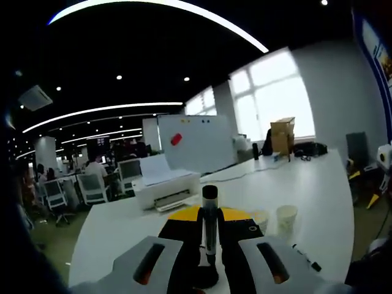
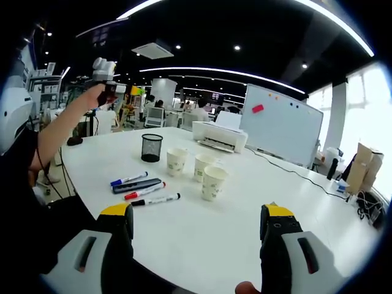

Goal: Place the scattered laser pointers and whiteboard markers into the pen holder and stack the scattered paper cups together

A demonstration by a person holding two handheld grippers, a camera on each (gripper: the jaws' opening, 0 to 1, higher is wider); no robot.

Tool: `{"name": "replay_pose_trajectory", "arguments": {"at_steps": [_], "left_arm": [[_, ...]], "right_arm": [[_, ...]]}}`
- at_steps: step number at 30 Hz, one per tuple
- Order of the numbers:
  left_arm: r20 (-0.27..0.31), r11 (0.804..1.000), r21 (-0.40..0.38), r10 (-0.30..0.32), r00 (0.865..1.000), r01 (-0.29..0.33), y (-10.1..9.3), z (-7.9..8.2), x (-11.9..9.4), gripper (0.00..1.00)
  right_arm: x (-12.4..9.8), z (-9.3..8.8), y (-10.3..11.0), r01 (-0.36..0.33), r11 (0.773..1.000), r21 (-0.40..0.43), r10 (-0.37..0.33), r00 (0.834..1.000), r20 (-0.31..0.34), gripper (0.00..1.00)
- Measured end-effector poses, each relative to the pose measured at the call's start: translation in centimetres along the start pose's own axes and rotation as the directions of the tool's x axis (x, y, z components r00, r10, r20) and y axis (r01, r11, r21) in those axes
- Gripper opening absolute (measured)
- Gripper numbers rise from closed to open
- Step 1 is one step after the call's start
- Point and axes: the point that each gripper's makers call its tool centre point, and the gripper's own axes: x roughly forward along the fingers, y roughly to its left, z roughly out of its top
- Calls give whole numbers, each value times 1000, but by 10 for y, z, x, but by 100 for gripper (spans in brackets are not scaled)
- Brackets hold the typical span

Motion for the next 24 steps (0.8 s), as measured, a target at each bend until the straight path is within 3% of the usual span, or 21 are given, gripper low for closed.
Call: {"name": "replay_pose_trajectory", "arguments": {"at_steps": [15,24], "left_arm": [[20,1000,-7,17,1000,-17,8,-10,9,14],[13,999,-22,26,1000,-26,14,-24,15,14]], "right_arm": [[0,2,-1,2,1000,-6,-2,1000,-1,80],[0,-1,-3,7,1000,-3,-7,1000,-6,80]]}}
